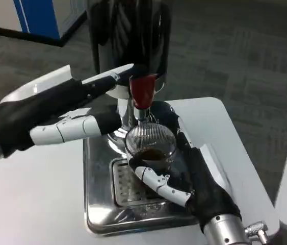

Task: Grasp the cup under the faucet to collect the drink, then remove the cup.

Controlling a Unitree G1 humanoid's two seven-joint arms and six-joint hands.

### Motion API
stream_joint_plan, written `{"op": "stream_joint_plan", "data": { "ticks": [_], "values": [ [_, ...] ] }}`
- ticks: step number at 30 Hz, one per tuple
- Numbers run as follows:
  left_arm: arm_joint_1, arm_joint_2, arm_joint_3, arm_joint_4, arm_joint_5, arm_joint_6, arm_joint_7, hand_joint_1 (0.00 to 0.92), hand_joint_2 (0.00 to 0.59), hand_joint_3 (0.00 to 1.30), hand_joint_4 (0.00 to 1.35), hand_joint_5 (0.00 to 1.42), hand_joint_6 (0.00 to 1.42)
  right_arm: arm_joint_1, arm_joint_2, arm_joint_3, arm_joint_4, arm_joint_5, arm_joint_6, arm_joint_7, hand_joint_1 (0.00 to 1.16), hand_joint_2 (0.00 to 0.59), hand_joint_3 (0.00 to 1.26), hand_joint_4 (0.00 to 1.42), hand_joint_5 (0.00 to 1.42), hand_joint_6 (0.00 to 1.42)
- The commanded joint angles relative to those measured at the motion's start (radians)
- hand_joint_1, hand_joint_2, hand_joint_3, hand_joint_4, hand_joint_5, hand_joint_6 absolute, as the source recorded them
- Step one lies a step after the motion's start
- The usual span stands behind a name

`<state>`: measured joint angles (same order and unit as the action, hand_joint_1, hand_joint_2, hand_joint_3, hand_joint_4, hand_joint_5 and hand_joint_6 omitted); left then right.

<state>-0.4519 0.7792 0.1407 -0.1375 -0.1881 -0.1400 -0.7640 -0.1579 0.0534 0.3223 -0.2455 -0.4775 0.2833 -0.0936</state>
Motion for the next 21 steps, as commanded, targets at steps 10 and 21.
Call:
{"op": "stream_joint_plan", "data": {
  "ticks": [10,21],
  "values": [
    [0.026,-0.067,0.099,-0.032,-0.06,-0.047,0.072,0.0,0.075,0.05,0.0,0.03,0.02,0.026,0.01,-0.013,-0.049,0.015,-0.002,-0.007,0.58,0.236,0.0,0.01,0.1,0.0],
    [0.18,-0.055,0.222,-0.089,-0.103,-0.061,0.059,0.0,0.09,0.13,0.01,0.11,0.07,0.037,0.011,-0.02,-0.073,0.025,-0.006,-0.007,0.58,0.241,0.0,0.01,0.1,0.0]
  ]
}}
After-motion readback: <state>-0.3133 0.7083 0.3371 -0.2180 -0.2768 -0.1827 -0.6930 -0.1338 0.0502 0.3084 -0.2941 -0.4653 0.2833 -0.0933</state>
